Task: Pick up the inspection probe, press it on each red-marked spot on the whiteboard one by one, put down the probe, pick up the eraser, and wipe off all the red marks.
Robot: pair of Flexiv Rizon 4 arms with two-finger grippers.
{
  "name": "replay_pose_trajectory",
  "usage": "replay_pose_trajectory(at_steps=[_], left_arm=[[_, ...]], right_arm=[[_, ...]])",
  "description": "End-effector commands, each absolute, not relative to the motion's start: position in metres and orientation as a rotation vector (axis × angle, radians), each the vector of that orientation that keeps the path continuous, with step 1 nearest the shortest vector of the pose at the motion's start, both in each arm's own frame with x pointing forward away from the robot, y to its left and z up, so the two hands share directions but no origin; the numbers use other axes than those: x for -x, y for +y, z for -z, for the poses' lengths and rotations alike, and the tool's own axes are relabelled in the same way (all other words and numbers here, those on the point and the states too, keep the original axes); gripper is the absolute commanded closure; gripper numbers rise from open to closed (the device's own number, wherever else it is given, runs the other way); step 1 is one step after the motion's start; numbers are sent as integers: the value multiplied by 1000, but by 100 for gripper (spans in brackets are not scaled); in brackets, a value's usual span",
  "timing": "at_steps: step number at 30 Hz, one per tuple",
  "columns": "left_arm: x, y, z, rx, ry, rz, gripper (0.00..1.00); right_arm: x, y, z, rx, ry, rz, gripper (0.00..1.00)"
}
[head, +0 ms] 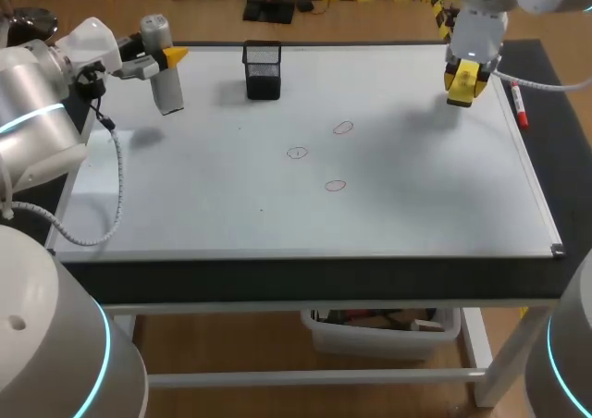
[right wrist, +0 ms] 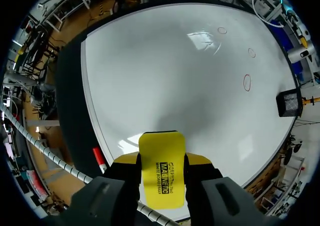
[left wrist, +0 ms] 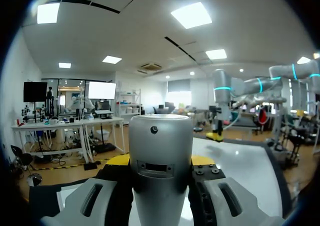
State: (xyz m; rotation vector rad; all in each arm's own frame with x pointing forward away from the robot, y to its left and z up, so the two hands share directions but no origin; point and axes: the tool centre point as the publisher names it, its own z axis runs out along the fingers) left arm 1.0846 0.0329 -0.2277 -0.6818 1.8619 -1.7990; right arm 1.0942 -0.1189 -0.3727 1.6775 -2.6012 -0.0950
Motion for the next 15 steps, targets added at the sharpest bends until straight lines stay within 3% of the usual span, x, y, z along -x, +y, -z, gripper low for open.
replay_pose_trajectory(at_steps=[1, 5, 15], left_arm=[[-1085, 32, 228, 681, 1855, 1799, 100], [-1084, 27, 226, 663, 1870, 1801, 100], [-1057, -46, 223, 463, 1918, 2016, 100]], right_arm=[[-1094, -120, 371, -1680, -2598, 90, 100], [-1094, -120, 371, -1680, -2598, 90, 100], [-1094, -120, 371, -1680, -2598, 90, 100]])
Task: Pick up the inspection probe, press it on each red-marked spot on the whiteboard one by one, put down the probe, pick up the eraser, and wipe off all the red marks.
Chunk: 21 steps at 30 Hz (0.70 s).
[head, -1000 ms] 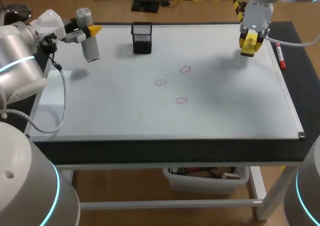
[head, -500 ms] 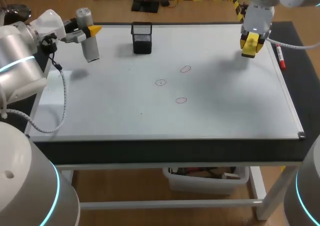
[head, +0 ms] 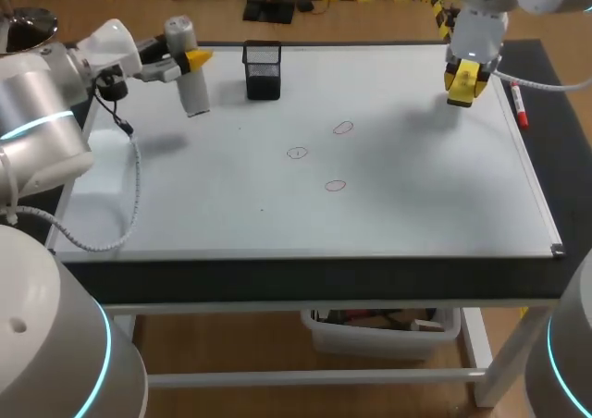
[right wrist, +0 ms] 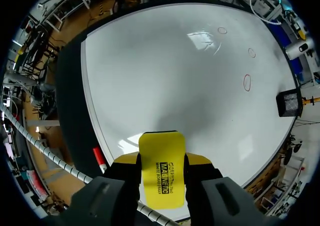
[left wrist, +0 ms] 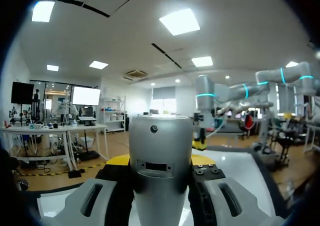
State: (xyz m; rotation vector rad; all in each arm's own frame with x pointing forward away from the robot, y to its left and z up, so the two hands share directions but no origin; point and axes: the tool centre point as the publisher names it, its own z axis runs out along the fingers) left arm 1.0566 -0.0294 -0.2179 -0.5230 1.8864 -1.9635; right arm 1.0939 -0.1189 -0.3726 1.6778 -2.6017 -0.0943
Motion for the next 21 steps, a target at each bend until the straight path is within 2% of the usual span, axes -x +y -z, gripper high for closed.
replay_pose_trajectory(at_steps=[1, 21], left_arm=[[-1054, -52, 224, 447, 1931, 2023, 100], [-1010, -169, 236, 281, 2110, 2191, 100]], right_arm=[[-1094, -120, 371, -1680, -2598, 90, 100], [-1094, -120, 371, -1680, -2598, 90, 100]])
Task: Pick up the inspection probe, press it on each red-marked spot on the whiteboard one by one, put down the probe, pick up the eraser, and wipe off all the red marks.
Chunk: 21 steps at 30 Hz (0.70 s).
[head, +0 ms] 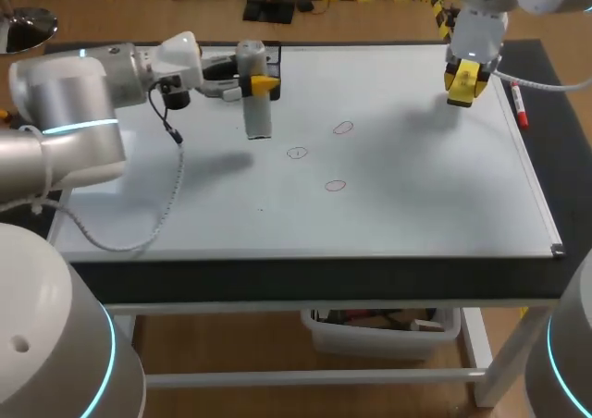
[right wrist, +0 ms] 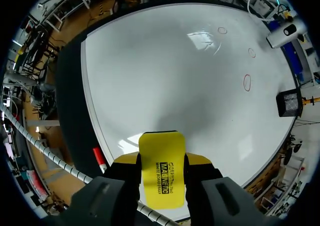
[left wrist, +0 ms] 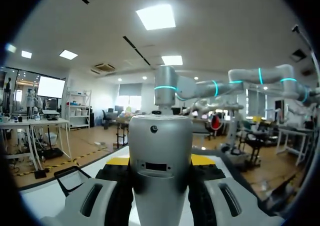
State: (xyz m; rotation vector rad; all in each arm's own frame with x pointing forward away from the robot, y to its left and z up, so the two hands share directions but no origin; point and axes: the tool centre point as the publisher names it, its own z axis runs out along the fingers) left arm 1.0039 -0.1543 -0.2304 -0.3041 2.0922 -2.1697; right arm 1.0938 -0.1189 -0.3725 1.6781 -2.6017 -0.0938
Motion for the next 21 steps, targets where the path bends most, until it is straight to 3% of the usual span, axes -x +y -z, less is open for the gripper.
replay_pose_trajectory(at_steps=[1, 21], left_arm=[[-1008, -173, 238, 283, 2107, 2203, 100], [-997, -211, 260, 194, 2124, 2236, 100]], right_arm=[[-1094, -120, 371, -1680, -2598, 90, 100], [-1094, -120, 371, -1680, -2598, 90, 100]])
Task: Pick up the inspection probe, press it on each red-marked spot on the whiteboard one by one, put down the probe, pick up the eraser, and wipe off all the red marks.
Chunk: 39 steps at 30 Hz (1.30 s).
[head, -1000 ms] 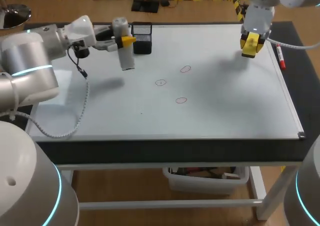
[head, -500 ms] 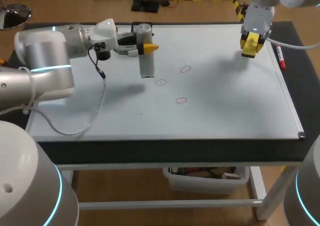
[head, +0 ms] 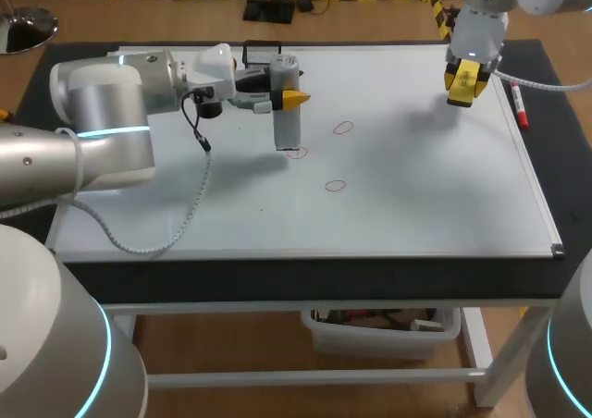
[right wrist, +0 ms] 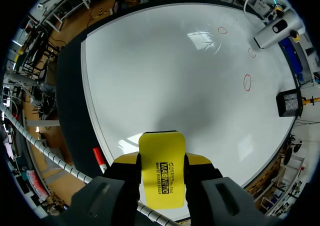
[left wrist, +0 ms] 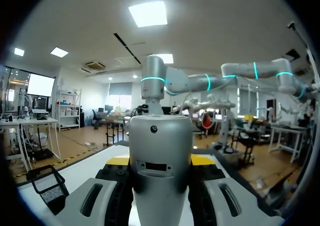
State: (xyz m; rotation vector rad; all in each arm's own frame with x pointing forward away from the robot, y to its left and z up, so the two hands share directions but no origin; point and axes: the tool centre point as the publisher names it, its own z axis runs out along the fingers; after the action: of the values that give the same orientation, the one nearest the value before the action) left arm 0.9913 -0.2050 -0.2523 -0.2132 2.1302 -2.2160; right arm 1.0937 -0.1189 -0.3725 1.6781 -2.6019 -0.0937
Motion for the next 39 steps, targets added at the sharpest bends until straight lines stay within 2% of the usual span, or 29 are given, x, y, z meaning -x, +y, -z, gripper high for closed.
replay_pose_trajectory(at_steps=[1, 39], left_arm=[[-997, -212, 262, 190, 2128, 2238, 100], [-1007, -216, 291, 213, 2141, 2265, 100]], right_arm=[[-1094, -120, 371, -1680, -2598, 90, 100], [-1094, -120, 371, -1680, -2598, 90, 100]])
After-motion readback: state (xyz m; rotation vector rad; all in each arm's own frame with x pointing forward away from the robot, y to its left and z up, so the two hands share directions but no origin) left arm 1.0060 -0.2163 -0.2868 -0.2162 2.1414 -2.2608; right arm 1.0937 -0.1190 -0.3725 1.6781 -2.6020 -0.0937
